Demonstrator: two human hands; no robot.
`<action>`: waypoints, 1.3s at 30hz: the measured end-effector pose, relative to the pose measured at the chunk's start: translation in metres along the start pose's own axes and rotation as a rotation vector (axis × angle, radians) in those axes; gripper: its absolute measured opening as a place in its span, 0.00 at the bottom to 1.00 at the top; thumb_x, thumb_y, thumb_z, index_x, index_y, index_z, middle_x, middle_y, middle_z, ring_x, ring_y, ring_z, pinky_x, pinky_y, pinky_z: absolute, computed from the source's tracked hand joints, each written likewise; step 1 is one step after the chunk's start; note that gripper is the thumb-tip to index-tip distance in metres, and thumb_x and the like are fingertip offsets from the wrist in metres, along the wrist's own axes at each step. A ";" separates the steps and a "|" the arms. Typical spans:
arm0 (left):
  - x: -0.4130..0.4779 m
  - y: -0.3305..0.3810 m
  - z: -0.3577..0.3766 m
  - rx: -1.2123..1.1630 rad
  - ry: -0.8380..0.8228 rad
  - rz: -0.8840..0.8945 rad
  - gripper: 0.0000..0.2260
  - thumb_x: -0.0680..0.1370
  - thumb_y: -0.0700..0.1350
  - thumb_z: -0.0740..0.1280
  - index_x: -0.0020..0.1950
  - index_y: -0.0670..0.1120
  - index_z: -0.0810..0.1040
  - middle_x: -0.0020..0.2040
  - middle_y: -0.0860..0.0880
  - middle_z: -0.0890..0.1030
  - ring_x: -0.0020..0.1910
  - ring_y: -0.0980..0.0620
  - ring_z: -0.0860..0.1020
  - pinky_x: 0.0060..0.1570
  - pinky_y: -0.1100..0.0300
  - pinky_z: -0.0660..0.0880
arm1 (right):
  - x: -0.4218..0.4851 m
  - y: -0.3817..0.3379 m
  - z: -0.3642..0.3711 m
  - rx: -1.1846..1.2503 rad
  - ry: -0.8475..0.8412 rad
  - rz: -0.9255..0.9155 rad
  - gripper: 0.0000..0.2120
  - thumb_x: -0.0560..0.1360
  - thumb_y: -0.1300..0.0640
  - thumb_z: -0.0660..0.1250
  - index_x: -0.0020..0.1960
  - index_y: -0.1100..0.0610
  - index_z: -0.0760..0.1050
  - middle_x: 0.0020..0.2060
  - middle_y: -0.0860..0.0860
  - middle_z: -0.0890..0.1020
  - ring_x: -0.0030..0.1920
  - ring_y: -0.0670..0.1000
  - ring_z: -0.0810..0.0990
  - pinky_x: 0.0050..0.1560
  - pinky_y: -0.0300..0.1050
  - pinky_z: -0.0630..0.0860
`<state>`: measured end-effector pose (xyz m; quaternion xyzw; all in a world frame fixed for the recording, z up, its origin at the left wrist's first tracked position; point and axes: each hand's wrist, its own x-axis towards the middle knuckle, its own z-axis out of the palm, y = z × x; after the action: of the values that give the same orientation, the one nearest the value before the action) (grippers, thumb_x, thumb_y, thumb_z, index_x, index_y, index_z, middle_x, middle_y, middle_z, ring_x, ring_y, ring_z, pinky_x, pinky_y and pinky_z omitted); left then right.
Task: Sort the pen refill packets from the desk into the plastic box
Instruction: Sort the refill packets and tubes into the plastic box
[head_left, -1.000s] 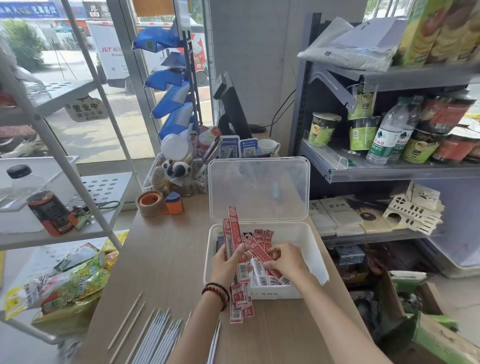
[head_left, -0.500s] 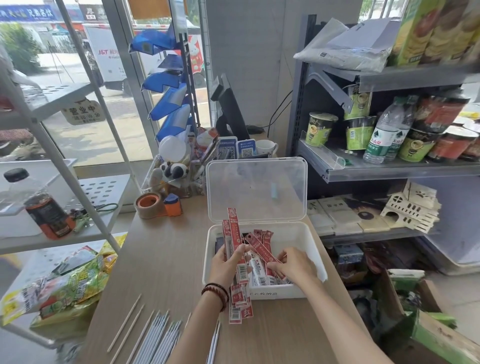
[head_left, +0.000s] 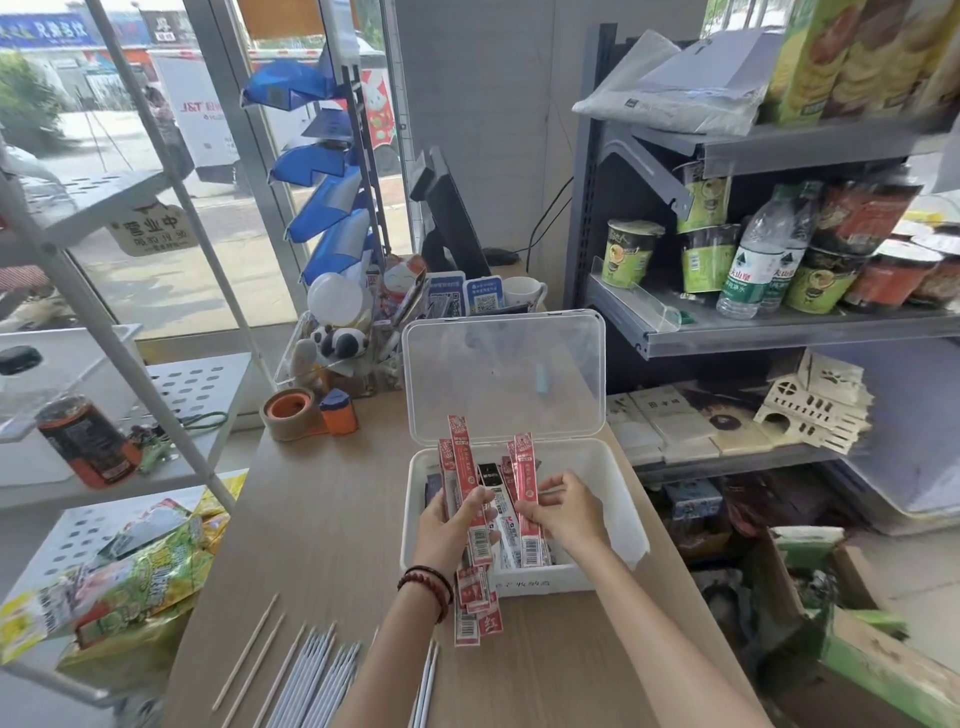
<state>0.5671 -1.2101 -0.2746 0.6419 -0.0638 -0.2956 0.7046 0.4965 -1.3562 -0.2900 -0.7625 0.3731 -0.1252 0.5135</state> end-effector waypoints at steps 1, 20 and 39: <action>0.000 -0.001 0.000 0.009 -0.001 0.000 0.14 0.75 0.46 0.70 0.57 0.40 0.77 0.47 0.46 0.83 0.43 0.51 0.83 0.35 0.60 0.79 | 0.000 0.000 0.003 0.003 0.006 0.002 0.20 0.67 0.54 0.79 0.52 0.55 0.71 0.44 0.48 0.81 0.41 0.43 0.79 0.35 0.30 0.72; 0.004 -0.005 -0.002 0.069 0.004 0.027 0.11 0.75 0.46 0.69 0.54 0.42 0.78 0.47 0.48 0.84 0.45 0.50 0.83 0.49 0.47 0.80 | -0.005 0.009 0.022 -0.298 0.089 -0.116 0.25 0.67 0.47 0.78 0.61 0.54 0.78 0.56 0.49 0.80 0.52 0.47 0.79 0.52 0.41 0.77; 0.006 0.022 -0.013 -0.010 -0.030 -0.052 0.11 0.77 0.50 0.66 0.54 0.45 0.79 0.43 0.45 0.83 0.42 0.48 0.82 0.41 0.55 0.77 | -0.031 -0.046 0.021 0.090 -0.194 -0.288 0.20 0.64 0.47 0.80 0.51 0.51 0.78 0.42 0.48 0.83 0.41 0.46 0.82 0.41 0.38 0.80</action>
<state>0.5848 -1.2017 -0.2581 0.6353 -0.0561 -0.3239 0.6988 0.5072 -1.3112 -0.2525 -0.7929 0.2027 -0.1397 0.5574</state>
